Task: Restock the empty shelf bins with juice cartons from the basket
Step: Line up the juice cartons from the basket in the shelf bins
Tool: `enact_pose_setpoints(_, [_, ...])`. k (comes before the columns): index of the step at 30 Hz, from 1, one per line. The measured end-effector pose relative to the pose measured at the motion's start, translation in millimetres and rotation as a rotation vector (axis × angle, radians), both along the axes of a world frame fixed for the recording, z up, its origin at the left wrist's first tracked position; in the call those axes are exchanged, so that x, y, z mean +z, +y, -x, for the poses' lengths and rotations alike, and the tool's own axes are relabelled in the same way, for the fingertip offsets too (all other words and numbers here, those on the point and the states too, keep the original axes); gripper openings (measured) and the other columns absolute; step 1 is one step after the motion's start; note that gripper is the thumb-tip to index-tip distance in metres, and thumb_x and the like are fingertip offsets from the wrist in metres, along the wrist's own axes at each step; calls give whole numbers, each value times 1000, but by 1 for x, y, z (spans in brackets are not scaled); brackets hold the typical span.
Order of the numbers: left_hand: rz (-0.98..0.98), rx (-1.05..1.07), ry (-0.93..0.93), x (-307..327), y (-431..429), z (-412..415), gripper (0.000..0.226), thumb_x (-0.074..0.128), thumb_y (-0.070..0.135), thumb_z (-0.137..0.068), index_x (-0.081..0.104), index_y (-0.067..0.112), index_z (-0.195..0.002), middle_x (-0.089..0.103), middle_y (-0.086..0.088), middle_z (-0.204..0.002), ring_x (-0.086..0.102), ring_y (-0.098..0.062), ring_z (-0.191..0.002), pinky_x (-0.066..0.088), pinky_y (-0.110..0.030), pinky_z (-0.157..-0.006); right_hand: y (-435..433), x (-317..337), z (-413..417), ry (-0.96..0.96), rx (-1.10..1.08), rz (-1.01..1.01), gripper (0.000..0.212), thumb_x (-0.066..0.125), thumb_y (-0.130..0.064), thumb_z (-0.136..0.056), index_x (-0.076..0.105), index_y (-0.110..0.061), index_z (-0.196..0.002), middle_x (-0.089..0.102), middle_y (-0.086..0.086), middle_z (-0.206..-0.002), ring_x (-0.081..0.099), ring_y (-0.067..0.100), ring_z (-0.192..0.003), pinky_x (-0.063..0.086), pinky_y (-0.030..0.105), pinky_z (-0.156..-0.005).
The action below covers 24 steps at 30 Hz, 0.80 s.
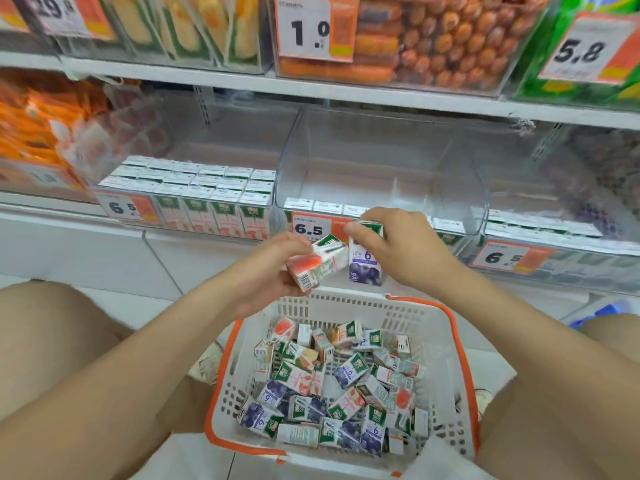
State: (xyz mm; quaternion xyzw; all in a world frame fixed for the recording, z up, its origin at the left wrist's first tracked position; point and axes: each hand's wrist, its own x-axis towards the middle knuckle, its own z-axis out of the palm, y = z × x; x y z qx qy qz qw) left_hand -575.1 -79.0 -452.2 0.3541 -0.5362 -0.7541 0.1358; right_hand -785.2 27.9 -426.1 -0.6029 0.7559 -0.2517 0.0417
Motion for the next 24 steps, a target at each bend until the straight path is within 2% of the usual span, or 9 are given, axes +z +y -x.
enact_pose_setpoints(2, [109, -48, -54, 14, 0, 3, 47, 89, 19, -83, 57, 12, -117, 75, -13, -118, 71, -23, -92, 58, -36, -76, -3, 8, 1, 1, -20, 69, 48, 49, -64, -101, 72, -23, -96, 59, -11, -70, 50, 15, -66, 31, 31, -65])
enact_pose_setpoints(5, [254, -21, -193, 28, -1, 12, 59, 95, 3, -71, 58, 8, -117, 74, -14, -116, 74, -24, -81, 61, -37, -69, -4, 12, 2, -87, -53, 124, 48, 51, -65, -99, 69, -26, -81, 60, -5, -61, 51, 11, -58, 33, 32, -57])
enact_pose_setpoints(9, [442, -20, -315, 36, -2, 21, 50, 87, 39, -66, 72, 18, -108, 78, -6, -106, 70, -22, -88, 53, -38, -77, 0, 19, 7, -209, -144, 172, 46, 55, -62, -99, 72, -26, -77, 61, -8, -55, 51, 11, -54, 35, 22, -52])
enact_pose_setpoints(11, [424, 26, -253, 36, 1, 27, 41, 76, 47, -75, 77, 19, -104, 79, -7, -104, 68, -22, -90, 52, -37, -79, 3, 22, 12, -222, -196, 197, 45, 54, -60, -100, 72, -26, -77, 63, -8, -57, 54, 10, -56, 35, 20, -53])
enact_pose_setpoints(14, [239, 169, -60, 40, 11, 44, 22, 63, 28, -97, 76, 11, -95, 78, -17, -96, 67, -26, -85, 59, -50, -89, 10, 23, 20, -269, -215, 204, 46, 55, -58, -101, 71, -23, -76, 53, -4, -51, 46, 9, -49, 32, 19, -49])
enact_pose_setpoints(17, [285, 148, -39, 41, 16, 57, 32, 61, 22, -99, 81, 14, -76, 79, -14, -88, 69, -25, -85, 57, -54, -99, 17, 26, 25, -337, -217, 204, 46, 55, -56, -102, 68, -24, -72, 49, -8, -45, 40, 8, -45, 30, 17, -47])
enact_pose_setpoints(19, [327, 98, -28, 42, 18, 62, 31, 59, 22, -100, 82, 15, -79, 78, -21, -96, 67, -26, -87, 54, -55, -101, 21, 30, 29, -356, -231, 221, 46, 54, -57, -102, 67, -27, -70, 48, -10, -43, 39, 9, -45, 30, 17, -46])
enact_pose_setpoints(21, [392, 44, -8, 44, 19, 69, 27, 60, 24, -97, 75, 5, -87, 75, -25, -95, 64, -23, -84, 54, -53, -94, 27, 35, 34, -359, -236, 255, 46, 54, -59, -101, 69, -28, -71, 47, -7, -44, 37, 10, -46, 29, 19, -45])
enact_pose_setpoints(24, [472, -3, 26, 53, 27, 86, 17, 59, 15, -98, 75, 11, -98, 80, -5, -93, 71, -20, -79, 54, -38, -82, 42, 45, 44, -346, -240, 296, 43, 55, -59, -101, 74, -28, -78, 58, -1, -53, 39, 9, -47, 29, 20, -46])
